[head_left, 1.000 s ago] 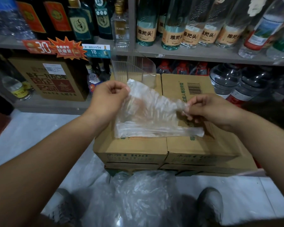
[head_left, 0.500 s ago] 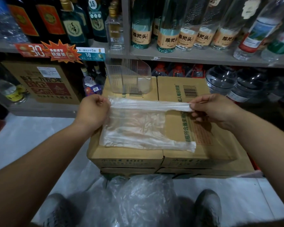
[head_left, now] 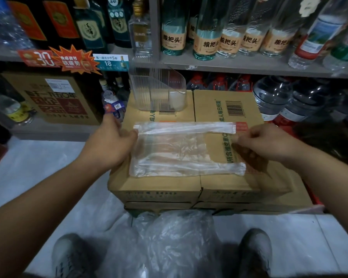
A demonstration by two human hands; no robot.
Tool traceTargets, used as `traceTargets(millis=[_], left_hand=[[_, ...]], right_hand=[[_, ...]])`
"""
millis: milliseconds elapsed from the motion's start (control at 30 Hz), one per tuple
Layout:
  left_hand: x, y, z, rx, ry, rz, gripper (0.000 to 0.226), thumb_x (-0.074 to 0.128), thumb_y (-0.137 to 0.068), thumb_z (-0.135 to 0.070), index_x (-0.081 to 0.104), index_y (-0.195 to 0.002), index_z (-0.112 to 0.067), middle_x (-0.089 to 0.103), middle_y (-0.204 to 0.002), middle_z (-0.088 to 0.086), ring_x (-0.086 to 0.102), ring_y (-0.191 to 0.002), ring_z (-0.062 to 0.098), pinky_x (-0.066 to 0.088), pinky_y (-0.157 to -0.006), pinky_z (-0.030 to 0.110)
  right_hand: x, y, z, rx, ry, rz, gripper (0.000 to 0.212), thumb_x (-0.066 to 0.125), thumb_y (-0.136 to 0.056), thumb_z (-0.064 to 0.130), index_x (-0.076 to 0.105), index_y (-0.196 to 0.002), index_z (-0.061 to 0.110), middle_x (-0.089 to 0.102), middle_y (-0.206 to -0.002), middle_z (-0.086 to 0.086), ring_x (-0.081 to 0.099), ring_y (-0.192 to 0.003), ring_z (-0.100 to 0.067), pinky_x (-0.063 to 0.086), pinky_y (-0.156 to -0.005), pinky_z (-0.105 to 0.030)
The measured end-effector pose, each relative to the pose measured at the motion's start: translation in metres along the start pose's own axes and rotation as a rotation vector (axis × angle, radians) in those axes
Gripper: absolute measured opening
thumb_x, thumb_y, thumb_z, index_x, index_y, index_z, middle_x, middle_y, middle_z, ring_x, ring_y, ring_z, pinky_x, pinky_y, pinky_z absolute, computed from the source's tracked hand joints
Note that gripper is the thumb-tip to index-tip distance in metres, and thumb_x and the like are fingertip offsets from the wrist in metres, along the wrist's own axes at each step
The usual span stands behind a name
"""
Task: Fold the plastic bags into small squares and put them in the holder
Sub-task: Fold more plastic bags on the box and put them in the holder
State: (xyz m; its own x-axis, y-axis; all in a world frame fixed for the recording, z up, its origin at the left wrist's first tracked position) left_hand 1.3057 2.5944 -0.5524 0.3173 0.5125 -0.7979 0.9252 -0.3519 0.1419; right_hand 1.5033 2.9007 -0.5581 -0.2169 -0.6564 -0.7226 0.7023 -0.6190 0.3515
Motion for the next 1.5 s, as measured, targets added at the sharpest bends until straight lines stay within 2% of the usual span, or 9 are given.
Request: traceTargets(millis=[200, 300, 433, 633, 900, 1167, 1333, 1400, 1500], left_hand=[[0.011, 0.033, 0.019, -0.062, 0.004, 0.212, 0.043, 0.062, -0.094, -0.049, 0.07, -0.073, -0.012, 0.071, -0.067, 0.006, 0.067, -0.071, 0.026, 0.057, -0.077, 0.042], [0.017, 0.04, 0.025, -0.154, 0.163, 0.264, 0.047, 0.06, -0.098, -0.042, 0.071, -0.077, -0.001, 0.071, -0.066, 0.013, 0.063, -0.059, 0.023, 0.051, -0.061, 0.032], [0.025, 0.053, 0.023, -0.234, 0.434, 0.431, 0.027, 0.069, -0.095, -0.029, 0.069, -0.089, -0.003, 0.074, -0.076, 0.012, 0.062, -0.056, 0.014, 0.05, -0.058, 0.028], [0.02, 0.058, 0.026, -0.214, 0.614, 0.389, 0.015, 0.071, -0.09, -0.001, 0.064, -0.103, 0.003, 0.07, -0.067, 0.007, 0.061, -0.051, 0.009, 0.053, -0.046, 0.019], [0.02, 0.049, 0.039, -0.219, 0.528, 0.432, 0.008, 0.071, -0.092, -0.006, 0.07, -0.085, -0.002, 0.071, -0.068, 0.006, 0.061, -0.05, 0.007, 0.053, -0.047, 0.018], [0.021, 0.058, 0.031, -0.127, 0.174, 0.425, 0.009, 0.067, -0.09, -0.01, 0.062, -0.098, -0.011, 0.072, -0.069, 0.004, 0.058, -0.054, 0.01, 0.04, -0.051, 0.025], [-0.002, 0.052, 0.011, 0.112, -0.067, 0.079, 0.016, 0.059, -0.09, -0.038, 0.053, -0.102, -0.028, 0.069, -0.094, -0.003, 0.064, -0.086, 0.018, 0.053, -0.077, 0.039], [0.001, 0.053, -0.008, 0.352, -0.122, -0.047, 0.024, 0.055, -0.094, -0.035, 0.057, -0.114, -0.021, 0.06, -0.112, -0.001, 0.058, -0.102, 0.021, 0.047, -0.084, 0.037], [0.032, 0.043, -0.017, 0.488, -0.291, -0.01, 0.04, 0.045, -0.1, -0.038, 0.056, -0.131, -0.014, 0.052, -0.136, 0.009, 0.049, -0.126, 0.031, 0.041, -0.104, 0.044]], right_hand=[[0.017, 0.038, -0.017, 0.117, -0.089, 0.348, 0.027, 0.071, -0.092, 0.029, 0.075, -0.088, 0.003, 0.073, -0.077, -0.01, 0.062, -0.065, -0.018, 0.052, -0.057, -0.028], [0.024, 0.042, -0.015, 0.09, -0.175, 0.331, 0.018, 0.07, -0.092, 0.017, 0.073, -0.088, -0.001, 0.072, -0.071, -0.007, 0.06, -0.058, -0.011, 0.048, -0.049, -0.022], [0.025, 0.047, -0.015, 0.105, -0.365, 0.247, 0.014, 0.065, -0.096, 0.01, 0.066, -0.093, -0.004, 0.066, -0.057, -0.001, 0.055, -0.044, -0.006, 0.044, -0.04, -0.018], [0.021, 0.047, -0.019, 0.097, -0.558, 0.163, 0.01, 0.065, -0.094, 0.006, 0.063, -0.099, -0.002, 0.071, -0.075, -0.012, 0.058, -0.054, -0.013, 0.048, -0.045, -0.022], [0.015, 0.042, -0.032, 0.108, -0.427, 0.131, 0.015, 0.069, -0.091, 0.005, 0.067, -0.101, -0.006, 0.068, -0.069, -0.01, 0.055, -0.05, -0.011, 0.046, -0.042, -0.02], [0.017, 0.046, -0.029, 0.02, -0.049, 0.154, 0.006, 0.074, -0.09, 0.01, 0.071, -0.088, 0.005, 0.071, -0.076, -0.008, 0.062, -0.06, -0.013, 0.052, -0.055, -0.023], [-0.006, 0.046, -0.004, -0.116, 0.514, -0.093, 0.031, 0.057, -0.092, 0.059, 0.064, -0.093, 0.028, 0.063, -0.084, 0.007, 0.062, -0.083, -0.02, 0.047, -0.064, -0.032], [-0.002, 0.05, 0.018, -0.228, 0.484, -0.21, 0.033, 0.051, -0.094, 0.057, 0.065, -0.098, 0.028, 0.069, -0.086, 0.003, 0.064, -0.085, -0.023, 0.049, -0.068, -0.033], [0.036, 0.052, 0.055, -0.421, 0.434, -0.164, 0.044, 0.042, -0.102, 0.049, 0.059, -0.134, 0.024, 0.062, -0.132, -0.006, 0.052, -0.123, -0.025, 0.043, -0.102, -0.039]])
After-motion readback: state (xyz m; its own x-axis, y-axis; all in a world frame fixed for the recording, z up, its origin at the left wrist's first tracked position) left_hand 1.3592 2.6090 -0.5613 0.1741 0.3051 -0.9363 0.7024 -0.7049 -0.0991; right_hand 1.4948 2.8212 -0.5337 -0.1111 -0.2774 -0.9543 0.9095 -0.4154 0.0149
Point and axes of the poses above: each hand's wrist, its own y-axis away from the middle knuckle, its own x-axis out of the palm, z = x × y, the point moved 7 cm from there along -y, towards the middle knuckle
